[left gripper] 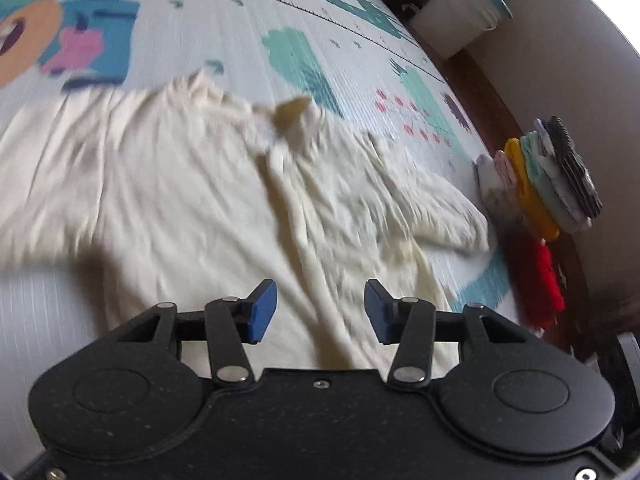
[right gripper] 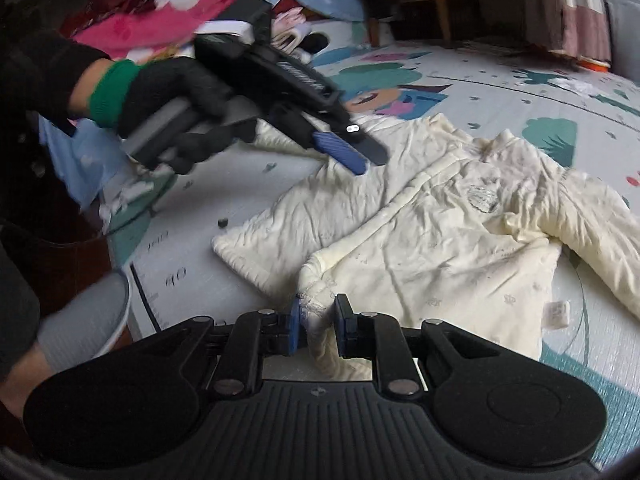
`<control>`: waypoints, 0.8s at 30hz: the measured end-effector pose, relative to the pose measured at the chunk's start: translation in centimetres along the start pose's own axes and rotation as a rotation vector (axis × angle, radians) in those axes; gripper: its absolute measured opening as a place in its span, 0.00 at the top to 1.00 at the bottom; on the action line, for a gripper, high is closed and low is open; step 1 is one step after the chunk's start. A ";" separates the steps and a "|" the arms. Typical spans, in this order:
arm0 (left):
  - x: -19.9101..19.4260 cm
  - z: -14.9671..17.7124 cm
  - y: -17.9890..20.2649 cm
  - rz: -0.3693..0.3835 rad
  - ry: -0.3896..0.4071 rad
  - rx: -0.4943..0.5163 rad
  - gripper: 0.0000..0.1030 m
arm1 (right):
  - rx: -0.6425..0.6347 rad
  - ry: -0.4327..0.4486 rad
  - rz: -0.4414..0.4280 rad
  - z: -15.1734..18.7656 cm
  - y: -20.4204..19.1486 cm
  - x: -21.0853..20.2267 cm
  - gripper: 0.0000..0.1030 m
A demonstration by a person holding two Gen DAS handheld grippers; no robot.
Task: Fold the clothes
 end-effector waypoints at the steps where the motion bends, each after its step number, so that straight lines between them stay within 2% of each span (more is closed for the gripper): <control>1: 0.6 -1.1 -0.2 -0.015 0.009 0.016 0.54 | 0.015 0.011 0.005 -0.1 0.0 -0.4 0.81; 5: 3.9 -4.6 -0.6 -0.050 -0.034 0.078 0.54 | 0.046 0.029 0.017 0.1 0.3 -0.8 0.81; 11: 7.5 -5.9 -1.6 -0.103 -0.141 0.130 0.55 | 0.093 0.058 0.033 0.4 0.8 -1.4 0.81; 13: 8.3 -5.5 -1.5 -0.085 -0.163 0.126 0.60 | 0.108 0.067 0.039 0.5 1.0 -1.6 0.81; 16: 8.7 -5.2 -1.7 -0.114 -0.152 0.143 0.66 | 0.119 0.073 0.047 0.7 1.2 -1.9 0.81; 20: 8.1 -5.6 -1.8 -0.143 -0.103 0.167 0.89 | 0.122 0.071 0.058 1.0 1.3 -2.0 0.81; 24: 7.5 -5.8 -0.8 -0.129 -0.092 0.247 0.96 | 0.103 0.069 0.060 0.9 1.0 -1.9 0.81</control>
Point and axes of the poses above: each gripper's, at about its wrist camera, not at the fingertips, and x roughly the way its jaws point, y to its right, z to its underside, the point moved 9 cm from there along x, roughly the way its jaws point, and after that the axes turned 9 degrees about y, right-handed, at the moved point
